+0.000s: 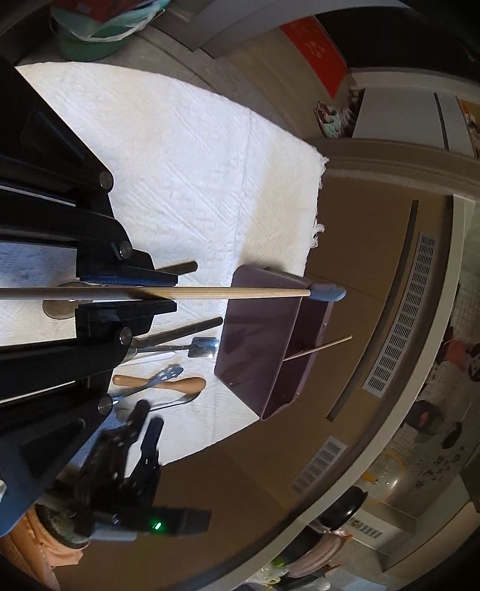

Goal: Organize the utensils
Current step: 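Grasp the smiley-face metal spoon with the right tool while the left tool holds the chopstick, then lift the chopstick with the left tool while the right tool lifts the smiley spoon toward the holder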

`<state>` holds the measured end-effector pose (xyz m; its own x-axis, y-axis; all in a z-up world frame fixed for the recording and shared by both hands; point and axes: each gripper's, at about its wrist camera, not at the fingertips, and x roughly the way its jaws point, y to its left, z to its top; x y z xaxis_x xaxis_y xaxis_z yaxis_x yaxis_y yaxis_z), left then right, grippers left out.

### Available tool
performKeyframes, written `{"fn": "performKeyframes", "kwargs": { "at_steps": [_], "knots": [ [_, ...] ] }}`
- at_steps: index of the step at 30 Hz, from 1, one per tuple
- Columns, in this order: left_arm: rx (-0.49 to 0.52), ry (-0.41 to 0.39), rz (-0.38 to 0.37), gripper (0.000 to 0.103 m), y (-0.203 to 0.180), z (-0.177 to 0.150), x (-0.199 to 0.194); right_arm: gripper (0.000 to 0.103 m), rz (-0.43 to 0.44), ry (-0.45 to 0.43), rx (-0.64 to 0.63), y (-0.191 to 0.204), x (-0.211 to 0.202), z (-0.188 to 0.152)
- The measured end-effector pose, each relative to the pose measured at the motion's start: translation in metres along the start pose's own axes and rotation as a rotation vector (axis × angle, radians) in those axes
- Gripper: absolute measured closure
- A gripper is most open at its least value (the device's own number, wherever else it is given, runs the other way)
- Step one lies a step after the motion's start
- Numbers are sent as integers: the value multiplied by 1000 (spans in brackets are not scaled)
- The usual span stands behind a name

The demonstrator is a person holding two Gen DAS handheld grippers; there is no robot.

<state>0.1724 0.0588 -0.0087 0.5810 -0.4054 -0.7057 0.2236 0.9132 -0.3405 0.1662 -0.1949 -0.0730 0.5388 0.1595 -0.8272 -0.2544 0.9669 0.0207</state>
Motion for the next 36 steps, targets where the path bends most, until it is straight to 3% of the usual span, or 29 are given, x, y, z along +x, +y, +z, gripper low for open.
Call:
{"fn": "performKeyframes", "kwargs": {
  "at_steps": [1,13,18,21,26,36],
  "knots": [
    [-1,-4,-3,98,3,-1,-5,78,12,11,-10,3,5,5],
    [-34,-1,-39,98,19,-10,-8,79,-5,79,-63,21,58,36],
    [-36,0,-52,98,20,-11,-7,78,-14,90,-68,22,61,38],
    [-33,-2,-55,98,18,-11,-8,84,-31,95,-77,24,59,37],
    [-11,-5,-48,98,10,-11,-10,85,-10,52,-48,19,36,34],
    [112,-55,-52,98,-30,0,-31,85,8,-119,-42,17,-49,31]
  ]
}}
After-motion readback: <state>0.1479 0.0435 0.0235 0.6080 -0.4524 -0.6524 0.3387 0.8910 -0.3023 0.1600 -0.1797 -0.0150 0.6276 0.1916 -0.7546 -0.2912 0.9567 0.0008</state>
